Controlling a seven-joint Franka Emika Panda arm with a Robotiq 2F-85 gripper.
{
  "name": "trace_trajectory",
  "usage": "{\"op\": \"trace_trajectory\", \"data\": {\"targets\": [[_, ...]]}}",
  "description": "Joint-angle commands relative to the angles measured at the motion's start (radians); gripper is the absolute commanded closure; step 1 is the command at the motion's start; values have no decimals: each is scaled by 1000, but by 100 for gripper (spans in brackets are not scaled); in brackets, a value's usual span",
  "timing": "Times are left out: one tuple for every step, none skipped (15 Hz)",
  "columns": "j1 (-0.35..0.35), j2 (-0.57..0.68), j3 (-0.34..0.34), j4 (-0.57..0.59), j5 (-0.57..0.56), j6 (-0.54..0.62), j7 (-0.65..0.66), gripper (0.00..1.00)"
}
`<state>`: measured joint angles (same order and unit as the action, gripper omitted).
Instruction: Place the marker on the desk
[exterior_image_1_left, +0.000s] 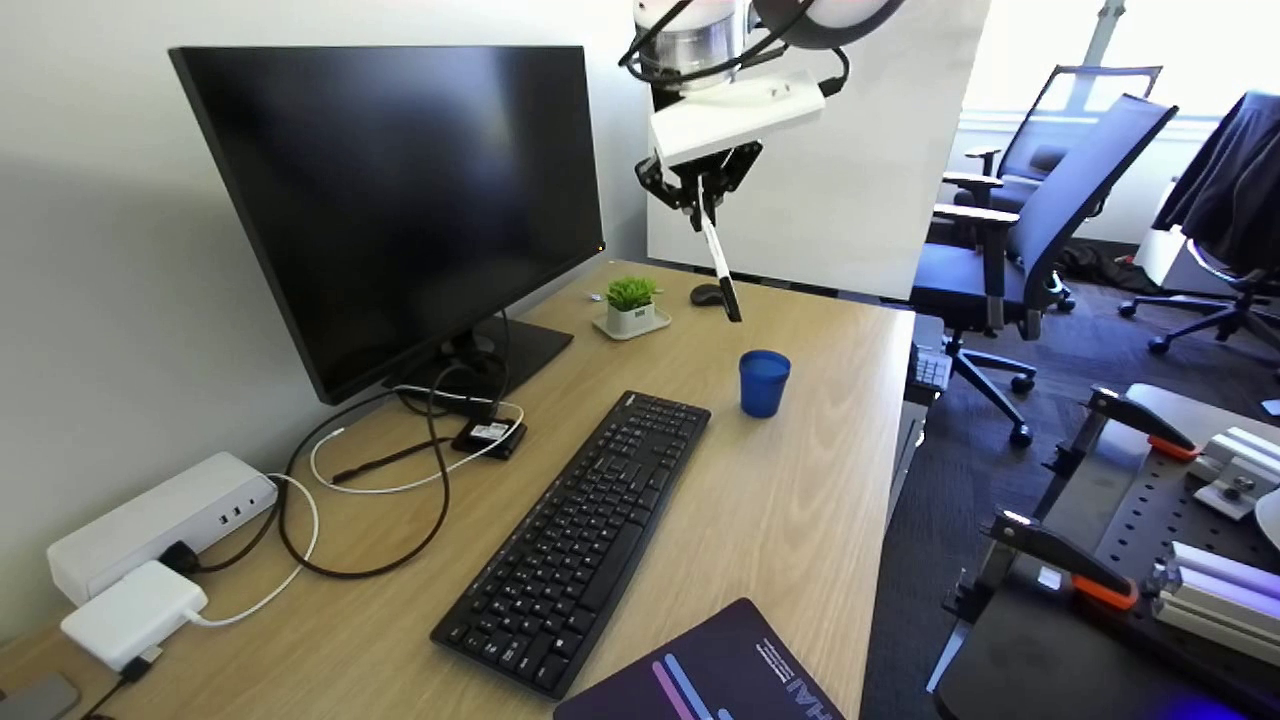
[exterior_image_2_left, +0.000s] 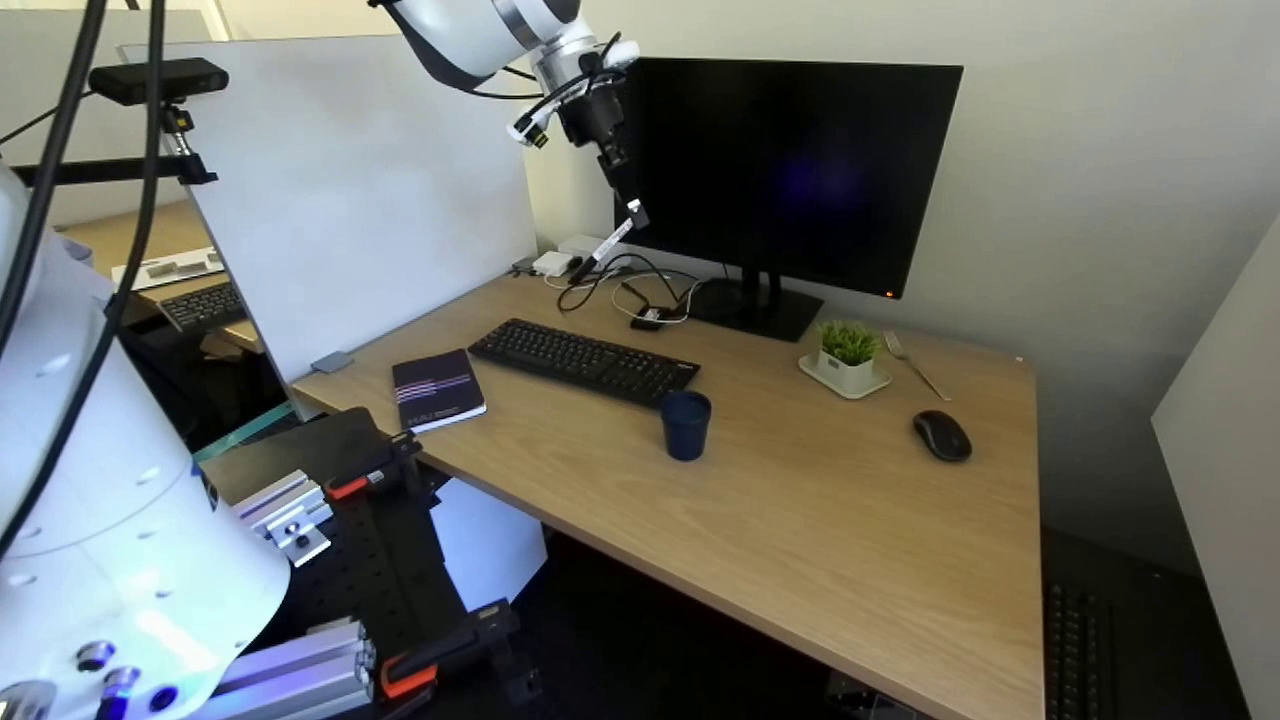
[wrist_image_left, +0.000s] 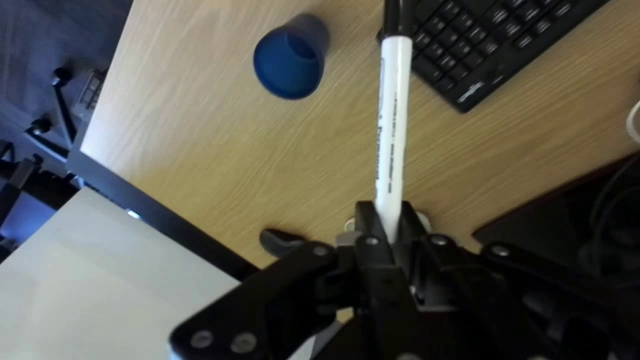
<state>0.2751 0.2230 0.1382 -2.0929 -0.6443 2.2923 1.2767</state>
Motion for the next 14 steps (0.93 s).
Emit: {"op": "trace_trajectory", "data": {"targets": [[-24, -56, 38, -93, 176, 131, -177, 97], [-19, -57, 47, -110, 234, 162, -230, 97], [-15, -56, 57, -126, 286, 197, -283, 97], [-11, -54, 67, -144, 328, 240, -336, 97], [-8, -45, 80, -156, 379, 272, -396, 97], [-6, -39, 94, -170, 433, 305, -465, 97], [-5, -33, 109, -184, 485, 332, -535, 97], [-6, -30, 125, -196, 543, 352, -614, 97], [-5, -25, 141, -209, 589, 370, -687, 97], [-6, -23, 158, -218, 637, 380, -763, 97], [-29, -20, 196, -229, 675, 389, -837, 97], [-32, -17, 214, -241, 713, 394, -913, 97], [-42, -14, 239, -247, 751, 389, -985, 97], [-50, -6, 261, -256, 785, 388, -1058, 97]]}}
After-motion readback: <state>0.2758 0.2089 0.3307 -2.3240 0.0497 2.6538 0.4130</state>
